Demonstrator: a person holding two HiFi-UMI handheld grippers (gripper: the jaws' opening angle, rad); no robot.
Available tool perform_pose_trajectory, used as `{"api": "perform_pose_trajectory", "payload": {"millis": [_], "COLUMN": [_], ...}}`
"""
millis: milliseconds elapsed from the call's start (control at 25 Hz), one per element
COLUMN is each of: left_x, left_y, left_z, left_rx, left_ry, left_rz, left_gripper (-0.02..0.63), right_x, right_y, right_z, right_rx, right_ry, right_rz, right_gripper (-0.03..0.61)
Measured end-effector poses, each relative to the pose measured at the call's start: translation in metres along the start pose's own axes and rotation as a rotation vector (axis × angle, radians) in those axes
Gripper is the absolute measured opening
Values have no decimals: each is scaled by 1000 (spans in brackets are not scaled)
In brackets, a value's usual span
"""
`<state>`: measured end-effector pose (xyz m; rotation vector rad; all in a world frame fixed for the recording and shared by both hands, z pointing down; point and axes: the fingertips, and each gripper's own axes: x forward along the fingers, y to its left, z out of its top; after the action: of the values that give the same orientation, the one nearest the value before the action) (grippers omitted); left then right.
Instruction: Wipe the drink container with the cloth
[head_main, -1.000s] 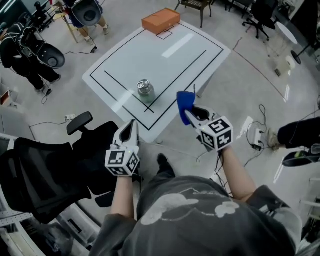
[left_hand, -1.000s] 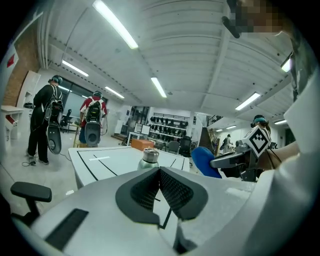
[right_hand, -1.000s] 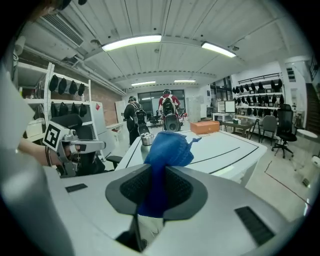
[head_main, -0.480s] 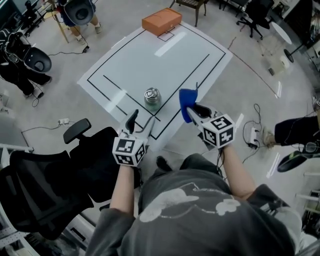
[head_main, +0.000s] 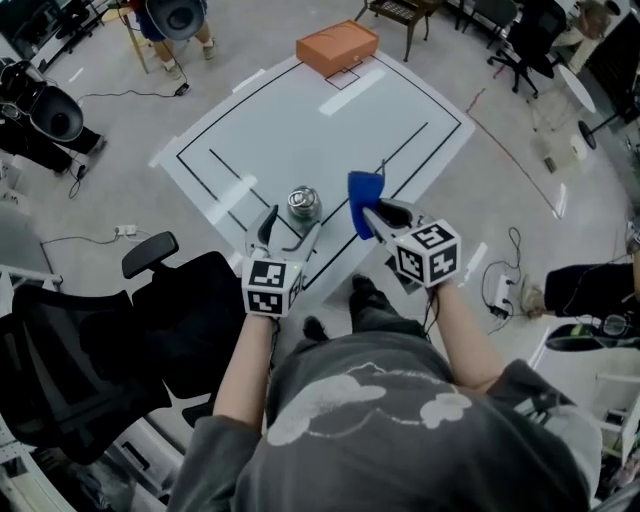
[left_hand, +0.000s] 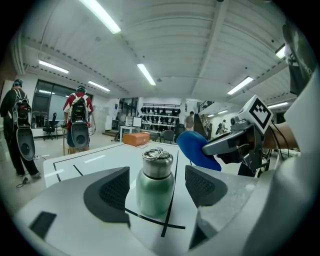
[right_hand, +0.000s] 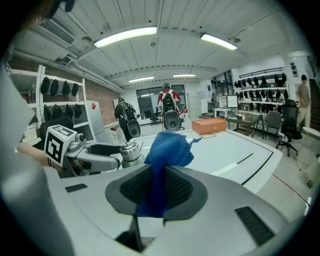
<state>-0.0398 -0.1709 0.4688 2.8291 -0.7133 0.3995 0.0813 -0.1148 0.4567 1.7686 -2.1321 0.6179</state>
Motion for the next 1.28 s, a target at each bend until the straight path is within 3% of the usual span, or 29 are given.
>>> {"api": "perform_pose_trajectory", "payload": {"millis": [240,440,600,840,1000,1280], "left_x": [21,29,33,34,36,35], "left_y": [5,11,6,6,6,8], "left_z": [6,3,2,2,2,-2], "left_rx": [11,-44,-12,-11,-13,-20], "left_ry": [16,17,47,43,29,38], "left_rz": [98,189,222,259,261,263], "left_gripper": [331,320,249,241,241,241], "right_x": [31,53,71,87,101,117], "right_y": [-12,-13,-7,28,37,32], "right_z": [14,22,26,34,23,9], "right_rx": [-25,-64,-65,-70,-141,-78], "right_ry": [9,39,54,86,130,197], "right_rz": [146,295,421,651,676,744], "right_gripper": [74,75,74,74,71,66]}}
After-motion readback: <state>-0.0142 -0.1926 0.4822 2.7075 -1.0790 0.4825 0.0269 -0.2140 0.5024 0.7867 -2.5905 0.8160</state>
